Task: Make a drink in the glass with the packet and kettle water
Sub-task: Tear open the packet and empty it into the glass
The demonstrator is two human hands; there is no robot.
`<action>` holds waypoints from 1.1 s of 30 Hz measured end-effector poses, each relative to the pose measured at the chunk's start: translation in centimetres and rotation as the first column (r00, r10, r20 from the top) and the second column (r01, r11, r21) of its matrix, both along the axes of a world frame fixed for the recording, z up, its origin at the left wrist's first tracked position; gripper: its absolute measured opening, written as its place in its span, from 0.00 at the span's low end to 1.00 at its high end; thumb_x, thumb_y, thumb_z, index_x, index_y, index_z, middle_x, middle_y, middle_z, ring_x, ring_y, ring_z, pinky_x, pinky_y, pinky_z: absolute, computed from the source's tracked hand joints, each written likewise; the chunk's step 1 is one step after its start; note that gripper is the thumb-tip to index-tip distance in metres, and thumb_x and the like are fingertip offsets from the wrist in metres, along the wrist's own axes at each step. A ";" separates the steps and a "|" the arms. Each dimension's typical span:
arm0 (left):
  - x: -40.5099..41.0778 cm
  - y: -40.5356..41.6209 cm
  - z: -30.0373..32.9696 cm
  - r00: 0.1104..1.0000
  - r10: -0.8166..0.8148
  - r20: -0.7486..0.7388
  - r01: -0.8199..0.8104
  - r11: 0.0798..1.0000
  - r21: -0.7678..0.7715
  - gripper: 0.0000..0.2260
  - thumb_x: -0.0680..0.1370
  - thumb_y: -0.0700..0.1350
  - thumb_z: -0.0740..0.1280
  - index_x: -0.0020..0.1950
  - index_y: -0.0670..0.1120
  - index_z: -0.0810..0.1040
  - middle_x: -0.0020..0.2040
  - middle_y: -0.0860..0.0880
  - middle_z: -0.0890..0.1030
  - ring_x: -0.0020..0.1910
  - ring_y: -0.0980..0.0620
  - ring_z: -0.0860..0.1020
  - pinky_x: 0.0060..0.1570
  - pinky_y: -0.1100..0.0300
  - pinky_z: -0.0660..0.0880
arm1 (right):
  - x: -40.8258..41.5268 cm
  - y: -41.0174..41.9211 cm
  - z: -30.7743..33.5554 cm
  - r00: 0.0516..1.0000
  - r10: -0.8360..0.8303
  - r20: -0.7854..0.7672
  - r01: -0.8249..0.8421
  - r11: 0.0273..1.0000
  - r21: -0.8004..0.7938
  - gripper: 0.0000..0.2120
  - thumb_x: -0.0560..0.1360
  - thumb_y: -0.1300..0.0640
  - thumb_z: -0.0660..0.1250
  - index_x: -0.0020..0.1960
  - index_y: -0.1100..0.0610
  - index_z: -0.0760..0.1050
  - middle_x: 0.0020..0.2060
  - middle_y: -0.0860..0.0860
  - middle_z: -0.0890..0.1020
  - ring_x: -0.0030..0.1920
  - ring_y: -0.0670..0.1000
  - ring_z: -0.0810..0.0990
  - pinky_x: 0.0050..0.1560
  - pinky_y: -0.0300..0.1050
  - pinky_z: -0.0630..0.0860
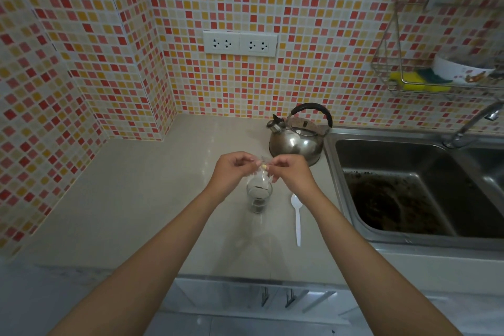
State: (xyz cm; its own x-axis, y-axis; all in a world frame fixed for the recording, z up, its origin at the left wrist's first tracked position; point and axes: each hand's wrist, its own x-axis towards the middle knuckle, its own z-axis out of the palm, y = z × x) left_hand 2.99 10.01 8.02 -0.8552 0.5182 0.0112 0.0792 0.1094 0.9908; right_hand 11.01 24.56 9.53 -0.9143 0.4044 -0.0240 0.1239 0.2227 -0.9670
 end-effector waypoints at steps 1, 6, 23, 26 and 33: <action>0.0 0.0 0.0 1.000 0.001 -0.004 -0.001 1.000 -0.004 0.08 0.74 0.37 0.71 0.51 0.33 0.82 0.38 0.43 0.82 0.33 0.58 0.80 0.36 0.72 0.76 | -0.1 0.0 0.0 1.000 -0.001 0.005 0.001 1.000 0.010 0.05 0.70 0.66 0.71 0.44 0.69 0.80 0.29 0.56 0.79 0.23 0.44 0.74 0.31 0.35 0.74; 0.2 0.0 0.0 0.998 0.010 -0.066 -0.012 0.999 -0.039 0.06 0.75 0.35 0.70 0.48 0.32 0.81 0.38 0.40 0.81 0.35 0.52 0.77 0.41 0.64 0.76 | -0.1 -0.1 0.2 0.999 0.031 0.018 -0.033 0.997 0.071 0.06 0.71 0.67 0.70 0.47 0.69 0.80 0.30 0.54 0.79 0.22 0.42 0.74 0.29 0.33 0.75; 0.6 -0.6 -0.3 0.988 -0.093 -0.123 0.077 0.988 -0.132 0.03 0.71 0.37 0.74 0.43 0.40 0.85 0.39 0.42 0.85 0.39 0.50 0.82 0.47 0.58 0.79 | 0.7 0.2 0.1 0.993 0.100 0.069 -0.117 0.938 0.327 0.02 0.72 0.64 0.70 0.42 0.60 0.82 0.34 0.58 0.83 0.30 0.46 0.78 0.37 0.41 0.78; 0.5 -0.6 -0.1 0.981 -0.135 -0.137 0.114 0.982 -0.151 0.04 0.71 0.36 0.74 0.44 0.37 0.85 0.36 0.42 0.84 0.35 0.52 0.81 0.44 0.60 0.79 | 0.8 0.2 0.4 0.989 0.118 0.091 -0.145 0.900 0.410 0.03 0.72 0.64 0.69 0.41 0.59 0.82 0.31 0.54 0.81 0.29 0.44 0.76 0.34 0.39 0.75; 0.1 -0.4 0.5 0.973 -0.134 -0.189 0.081 0.962 -0.261 0.04 0.72 0.36 0.73 0.44 0.36 0.84 0.38 0.37 0.84 0.35 0.48 0.81 0.48 0.52 0.80 | 0.9 -0.6 0.4 0.996 0.069 0.055 -0.086 0.877 0.472 0.04 0.71 0.64 0.69 0.40 0.61 0.83 0.33 0.60 0.83 0.31 0.51 0.77 0.35 0.45 0.75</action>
State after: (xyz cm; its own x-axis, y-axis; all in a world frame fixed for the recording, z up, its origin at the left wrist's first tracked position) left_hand 3.12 9.63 8.55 -0.7874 0.6153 0.0368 0.3006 0.3312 0.8944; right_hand 11.88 24.00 9.89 -0.9453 0.3033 0.1198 0.1191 0.6630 -0.7391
